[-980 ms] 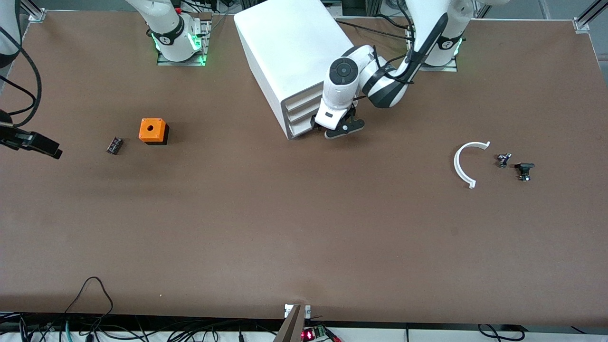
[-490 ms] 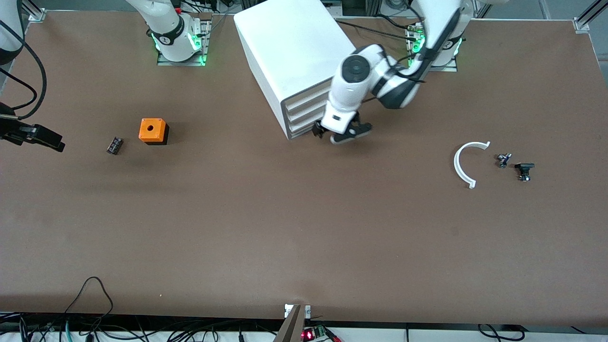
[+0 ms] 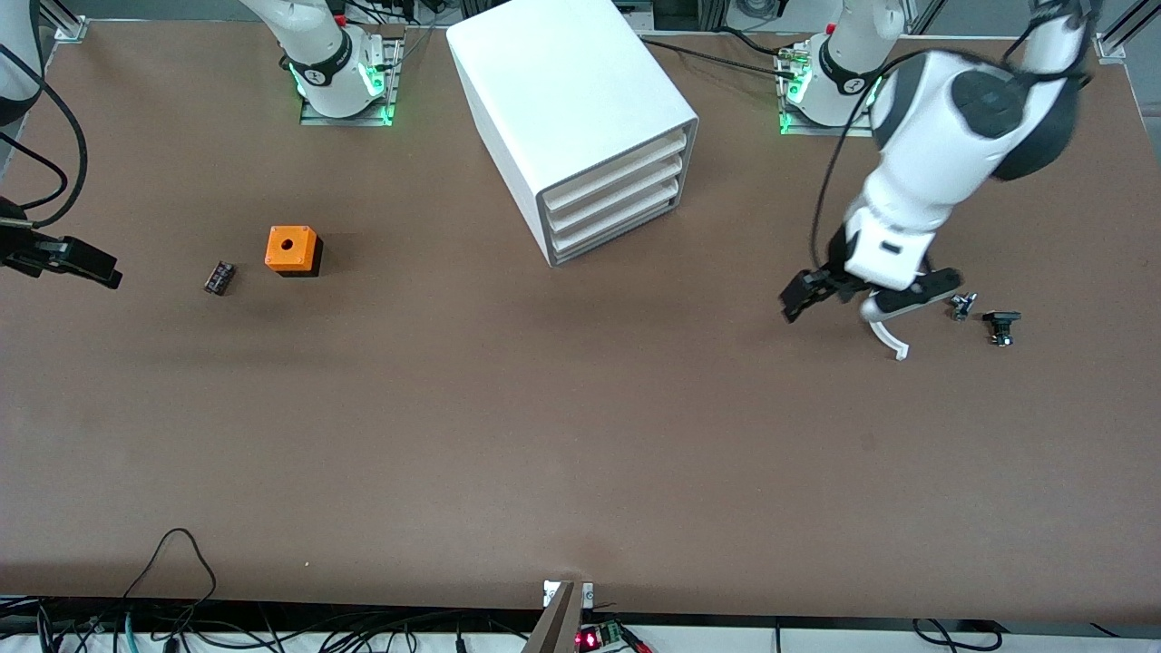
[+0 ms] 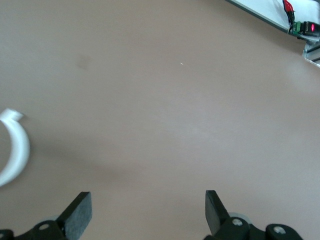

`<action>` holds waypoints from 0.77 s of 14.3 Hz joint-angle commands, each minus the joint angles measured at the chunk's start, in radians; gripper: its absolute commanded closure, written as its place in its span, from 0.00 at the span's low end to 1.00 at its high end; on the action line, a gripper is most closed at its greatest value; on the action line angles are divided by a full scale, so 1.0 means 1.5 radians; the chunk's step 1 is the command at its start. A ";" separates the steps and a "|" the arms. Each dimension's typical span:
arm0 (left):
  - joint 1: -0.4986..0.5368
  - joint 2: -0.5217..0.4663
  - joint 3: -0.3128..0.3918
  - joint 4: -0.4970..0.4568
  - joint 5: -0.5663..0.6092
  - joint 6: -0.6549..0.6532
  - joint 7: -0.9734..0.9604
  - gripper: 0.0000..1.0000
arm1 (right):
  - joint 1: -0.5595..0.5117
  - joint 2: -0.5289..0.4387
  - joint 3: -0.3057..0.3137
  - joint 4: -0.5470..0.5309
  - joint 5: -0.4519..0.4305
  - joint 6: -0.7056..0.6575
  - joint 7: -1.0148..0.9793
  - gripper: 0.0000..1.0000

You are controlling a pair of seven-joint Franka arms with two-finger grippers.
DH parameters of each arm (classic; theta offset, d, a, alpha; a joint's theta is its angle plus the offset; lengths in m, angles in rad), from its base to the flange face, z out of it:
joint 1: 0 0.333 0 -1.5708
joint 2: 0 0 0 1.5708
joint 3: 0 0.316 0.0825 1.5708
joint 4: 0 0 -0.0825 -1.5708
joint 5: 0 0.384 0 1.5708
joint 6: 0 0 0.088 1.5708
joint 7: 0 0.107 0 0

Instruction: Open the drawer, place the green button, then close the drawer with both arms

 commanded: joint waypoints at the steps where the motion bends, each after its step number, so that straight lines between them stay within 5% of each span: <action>1: 0.002 -0.075 0.098 0.040 -0.021 -0.132 0.199 0.00 | -0.008 -0.086 0.003 -0.098 0.010 0.021 -0.015 0.00; 4: -0.015 -0.084 0.187 0.142 -0.019 -0.280 0.329 0.00 | -0.008 -0.112 0.003 -0.128 0.010 0.023 -0.015 0.00; 11: -0.051 -0.067 0.198 0.228 0.048 -0.363 0.345 0.00 | -0.008 -0.164 0.003 -0.190 0.020 0.034 -0.015 0.00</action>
